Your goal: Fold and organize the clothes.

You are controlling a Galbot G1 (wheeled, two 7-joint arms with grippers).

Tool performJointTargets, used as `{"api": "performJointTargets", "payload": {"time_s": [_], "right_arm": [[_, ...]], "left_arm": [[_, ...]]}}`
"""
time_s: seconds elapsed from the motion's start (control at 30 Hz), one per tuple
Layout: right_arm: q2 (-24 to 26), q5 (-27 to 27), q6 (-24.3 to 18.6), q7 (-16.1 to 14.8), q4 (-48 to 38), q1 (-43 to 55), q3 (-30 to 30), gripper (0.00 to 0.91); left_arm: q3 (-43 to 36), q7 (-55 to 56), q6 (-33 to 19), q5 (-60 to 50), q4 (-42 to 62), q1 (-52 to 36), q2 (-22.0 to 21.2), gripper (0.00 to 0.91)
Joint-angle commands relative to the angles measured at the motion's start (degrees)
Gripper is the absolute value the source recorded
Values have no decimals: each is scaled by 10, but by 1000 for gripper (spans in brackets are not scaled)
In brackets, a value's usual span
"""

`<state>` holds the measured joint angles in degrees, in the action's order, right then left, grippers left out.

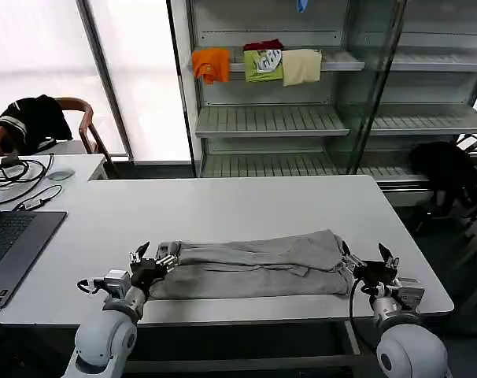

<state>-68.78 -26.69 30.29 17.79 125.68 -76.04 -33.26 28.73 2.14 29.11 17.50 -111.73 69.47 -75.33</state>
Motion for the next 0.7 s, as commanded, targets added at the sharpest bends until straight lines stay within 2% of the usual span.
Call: {"api": "performJointTargets", "payload": {"time_s": [0.03,0.33,0.37,0.4,0.43,0.47,0.5,0.53,0.7], "right_arm": [[6,-8,0,0,11,-2,-10,907],[7,-8,0,1,18,-15,-13,907],[7,-8,-1,1,20,-17,-13,907],[7,-8,-2,1,21,-20,-13,907],[7,-8,-2,1,22,-20,-13,907],[7,-8,-2,2,23,-20,-13,907],[6,-8,-1,3,25,-20,-14,907],[5,-8,0,2,26,-20,-15,907],[6,-8,1,1,36,-28,-17,907]], "left_arm": [[9,-1,-4,-3,7,12,-28,907],[7,-11,-7,-14,16,20,-36,897],[7,-12,-8,-14,16,21,-37,836],[7,-13,-8,-14,16,24,-37,695],[7,-13,-8,-14,16,25,-37,605],[7,-13,-8,-14,15,26,-37,373],[7,-14,-9,-14,13,28,-37,302],[7,-14,-9,-13,12,29,-37,262],[7,-16,-11,-15,20,30,-40,282]]}}
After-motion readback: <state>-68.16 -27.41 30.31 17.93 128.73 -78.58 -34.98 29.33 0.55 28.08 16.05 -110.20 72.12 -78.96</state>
